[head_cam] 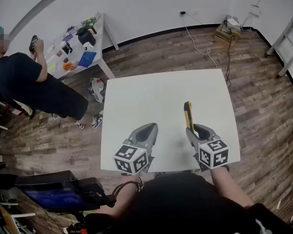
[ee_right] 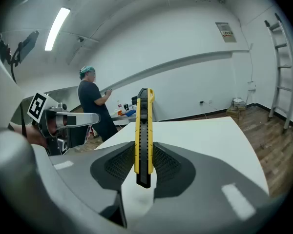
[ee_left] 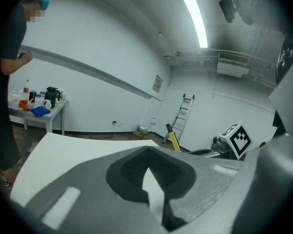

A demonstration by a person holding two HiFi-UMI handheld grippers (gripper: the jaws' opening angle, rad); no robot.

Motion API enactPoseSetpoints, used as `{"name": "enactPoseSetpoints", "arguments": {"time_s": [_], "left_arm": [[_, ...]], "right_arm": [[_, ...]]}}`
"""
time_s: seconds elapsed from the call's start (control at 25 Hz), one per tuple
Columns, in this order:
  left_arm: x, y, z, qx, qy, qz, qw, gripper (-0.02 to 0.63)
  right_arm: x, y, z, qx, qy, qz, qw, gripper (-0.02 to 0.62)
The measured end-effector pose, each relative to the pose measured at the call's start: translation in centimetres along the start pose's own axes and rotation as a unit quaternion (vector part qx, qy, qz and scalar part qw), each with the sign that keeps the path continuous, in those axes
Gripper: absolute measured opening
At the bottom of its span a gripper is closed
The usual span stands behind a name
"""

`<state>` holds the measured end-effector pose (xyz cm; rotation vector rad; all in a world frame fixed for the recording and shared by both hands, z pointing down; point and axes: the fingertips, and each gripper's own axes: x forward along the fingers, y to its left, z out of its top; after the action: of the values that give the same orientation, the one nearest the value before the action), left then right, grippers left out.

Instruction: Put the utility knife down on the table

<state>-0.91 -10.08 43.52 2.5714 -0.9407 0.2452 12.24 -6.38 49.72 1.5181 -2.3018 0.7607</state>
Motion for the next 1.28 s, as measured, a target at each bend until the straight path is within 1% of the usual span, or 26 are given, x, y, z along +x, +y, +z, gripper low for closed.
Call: {"name": "enactPoseSetpoints", "arguments": {"time_s": [0.24,0.64,0.8,1.04,1.16,1.28], "left_arm": [[-0.1,0.1,0.0,-0.001,0.001,-0.001,1.0000,0.000],[-0.9,0.2,-1.6,-0.013,0.011,0.002,0.9999,0.000],[-1.1,0.4,-1.9,-0.013,0.011,0.009,0.9998,0.000],[-1.5,0.9,-1.7,-0.015,0.012,0.017,0.9997,0.000],[-1.4,1.3,-2.3,-0.019,0.015,0.023,0.9995,0.000],[-1.6,1.8,-2.8,-0.026,0.014,0.028,0.9992,0.000]], "right_arm": [[0.1,0.1,0.0,0.001,0.003,0.000,1.000,0.140],[0.6,-0.5,-1.3,0.013,0.018,-0.006,1.000,0.140],[1.6,-0.6,-2.0,-0.006,0.032,-0.003,0.999,0.140],[5.2,-0.2,-1.9,-0.037,0.060,0.013,0.997,0.140],[8.0,0.0,-2.5,-0.062,0.085,0.021,0.994,0.140],[10.7,0.0,-3.8,-0.095,0.121,0.028,0.988,0.141]]}}
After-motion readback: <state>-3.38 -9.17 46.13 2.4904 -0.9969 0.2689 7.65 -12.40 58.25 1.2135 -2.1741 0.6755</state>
